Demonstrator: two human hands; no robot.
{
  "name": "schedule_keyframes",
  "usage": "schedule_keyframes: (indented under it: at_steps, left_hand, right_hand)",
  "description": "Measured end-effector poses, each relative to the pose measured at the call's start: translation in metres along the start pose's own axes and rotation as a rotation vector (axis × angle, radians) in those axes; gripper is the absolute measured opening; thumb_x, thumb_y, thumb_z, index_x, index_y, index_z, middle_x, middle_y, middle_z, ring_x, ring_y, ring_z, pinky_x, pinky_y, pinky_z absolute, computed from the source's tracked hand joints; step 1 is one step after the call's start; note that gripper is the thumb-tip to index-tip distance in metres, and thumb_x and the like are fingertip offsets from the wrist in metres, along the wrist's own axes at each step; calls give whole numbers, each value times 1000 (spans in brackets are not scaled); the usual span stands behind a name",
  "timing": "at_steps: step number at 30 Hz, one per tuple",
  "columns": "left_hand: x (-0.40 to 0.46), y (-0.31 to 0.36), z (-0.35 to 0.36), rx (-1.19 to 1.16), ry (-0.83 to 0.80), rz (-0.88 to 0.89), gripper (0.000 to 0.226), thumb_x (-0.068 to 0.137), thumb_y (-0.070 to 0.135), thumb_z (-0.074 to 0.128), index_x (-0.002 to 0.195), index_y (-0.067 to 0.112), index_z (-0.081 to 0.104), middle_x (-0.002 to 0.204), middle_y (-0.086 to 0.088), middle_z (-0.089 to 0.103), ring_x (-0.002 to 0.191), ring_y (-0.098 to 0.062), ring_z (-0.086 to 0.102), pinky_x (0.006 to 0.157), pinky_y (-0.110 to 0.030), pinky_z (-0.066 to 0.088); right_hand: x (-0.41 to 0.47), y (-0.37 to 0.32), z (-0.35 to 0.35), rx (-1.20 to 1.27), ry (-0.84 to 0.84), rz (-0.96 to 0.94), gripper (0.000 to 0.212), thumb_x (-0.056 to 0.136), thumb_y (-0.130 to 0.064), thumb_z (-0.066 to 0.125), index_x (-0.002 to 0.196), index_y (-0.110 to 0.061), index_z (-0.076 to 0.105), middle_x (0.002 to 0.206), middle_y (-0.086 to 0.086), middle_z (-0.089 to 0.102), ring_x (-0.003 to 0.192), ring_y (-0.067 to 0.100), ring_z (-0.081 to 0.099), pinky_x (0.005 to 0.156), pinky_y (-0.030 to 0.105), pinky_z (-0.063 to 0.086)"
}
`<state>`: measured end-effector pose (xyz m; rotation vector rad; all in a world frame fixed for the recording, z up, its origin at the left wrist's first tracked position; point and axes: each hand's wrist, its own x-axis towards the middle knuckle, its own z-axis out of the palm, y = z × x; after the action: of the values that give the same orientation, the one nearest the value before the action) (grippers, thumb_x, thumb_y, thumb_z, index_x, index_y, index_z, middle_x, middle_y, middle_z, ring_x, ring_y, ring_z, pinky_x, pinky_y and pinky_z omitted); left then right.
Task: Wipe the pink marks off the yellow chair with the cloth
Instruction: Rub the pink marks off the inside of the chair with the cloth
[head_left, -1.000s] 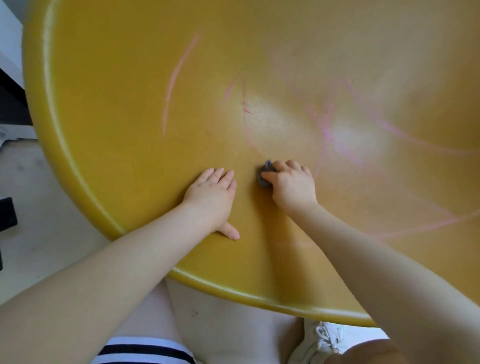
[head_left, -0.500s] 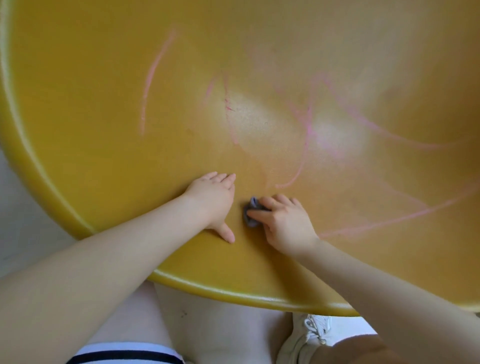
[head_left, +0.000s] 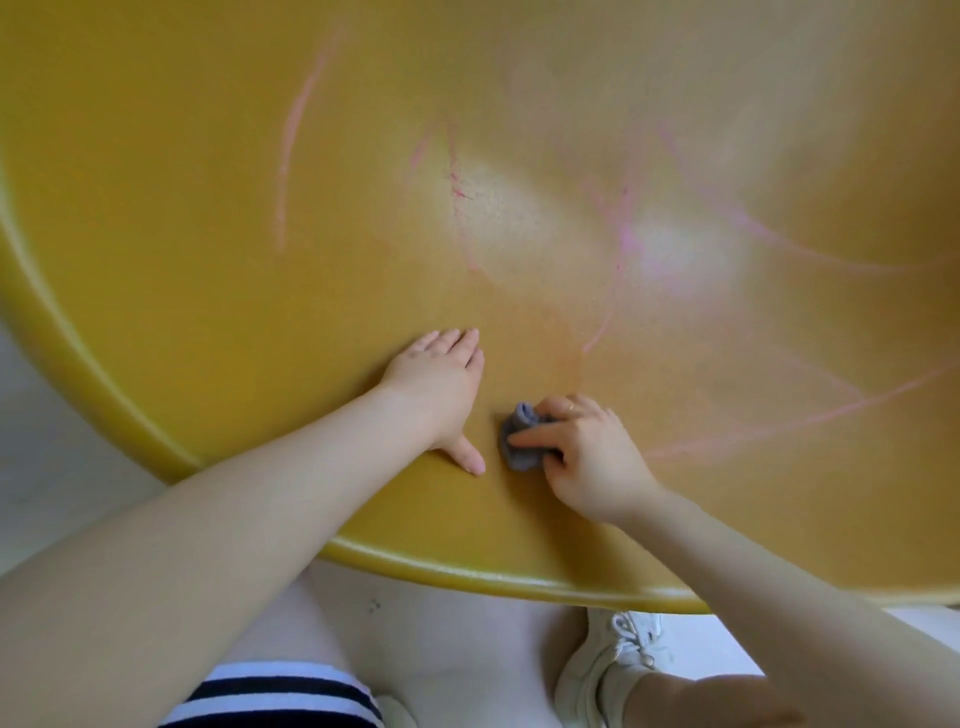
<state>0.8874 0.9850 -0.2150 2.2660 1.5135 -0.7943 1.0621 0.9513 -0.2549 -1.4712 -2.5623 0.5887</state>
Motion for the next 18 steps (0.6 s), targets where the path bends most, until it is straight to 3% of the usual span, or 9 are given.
schedule_keyframes:
  at_steps: [4,7,12,15,18]
  left_hand:
    - [-1,2,2,13,-6,-6,127,64,73,61,149,4,-3,157,-12,-12,146,-25,-6,118,-35,-1]
    - [1,1,3,4,2,-3,128,63,75,61,149,5,-3,157,-11,-12,145,-24,-7,118,-35,-2]
    - [1,-1,4,10,-54,14,138,55,77,64,149,6,-9,156,-10,-19,145,-24,-13,118,-35,-3]
    - [0,-2,1,24,-124,21,146,49,79,66,147,6,-15,154,-10,-25,143,-26,-18,118,-36,-5]
    - [-2,-1,2,48,-113,22,146,49,80,65,148,6,-14,154,-11,-23,144,-26,-15,118,-37,-4]
  right_hand:
    - [4,1,-1,49,-49,23,41,62,-8,46,85,-25,74,89,5,67,69,32,51,57,34,43]
    - [49,18,-3,-47,98,55,42,73,-10,40,96,-21,73,100,10,66,80,35,51,67,35,41]
    - [90,30,5,-48,268,331,41,86,-2,45,116,-21,65,123,9,56,100,32,45,81,33,37]
    - [70,15,5,49,169,272,41,81,0,50,113,-19,67,118,12,58,102,34,48,84,30,36]
    - [20,-9,3,100,-12,126,39,70,-10,52,101,-20,73,95,11,62,87,34,54,74,28,39]
